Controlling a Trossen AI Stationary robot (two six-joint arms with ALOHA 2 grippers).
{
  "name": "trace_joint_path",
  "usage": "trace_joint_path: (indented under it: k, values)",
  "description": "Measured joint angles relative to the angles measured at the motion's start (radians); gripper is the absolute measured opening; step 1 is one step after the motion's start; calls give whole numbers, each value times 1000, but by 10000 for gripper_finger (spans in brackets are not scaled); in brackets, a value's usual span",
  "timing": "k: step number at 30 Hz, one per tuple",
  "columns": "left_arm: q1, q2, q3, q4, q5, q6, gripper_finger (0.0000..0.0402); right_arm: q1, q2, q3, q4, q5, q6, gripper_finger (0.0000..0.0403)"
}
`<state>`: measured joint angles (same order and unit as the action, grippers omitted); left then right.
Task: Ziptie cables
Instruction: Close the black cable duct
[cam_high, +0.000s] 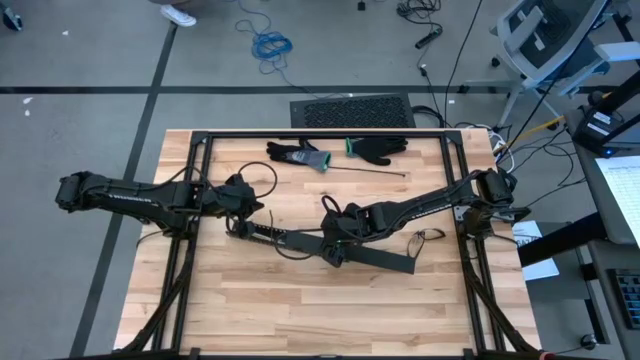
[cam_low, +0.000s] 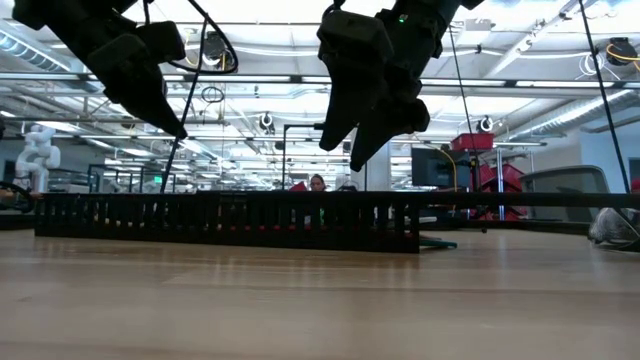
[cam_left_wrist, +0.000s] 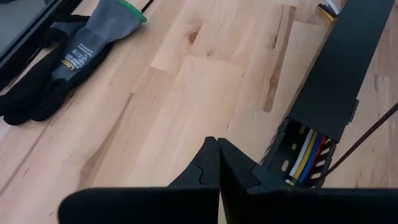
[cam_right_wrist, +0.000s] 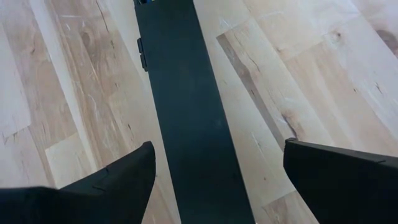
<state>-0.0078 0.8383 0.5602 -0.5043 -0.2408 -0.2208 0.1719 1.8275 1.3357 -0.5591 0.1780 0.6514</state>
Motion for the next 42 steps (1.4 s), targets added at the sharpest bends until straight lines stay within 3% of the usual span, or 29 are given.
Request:
trace_joint_path:
  k: [42]
  values:
    - [0,0,0,-2,0,-9,0,0,0,0,-21,0,18,332]
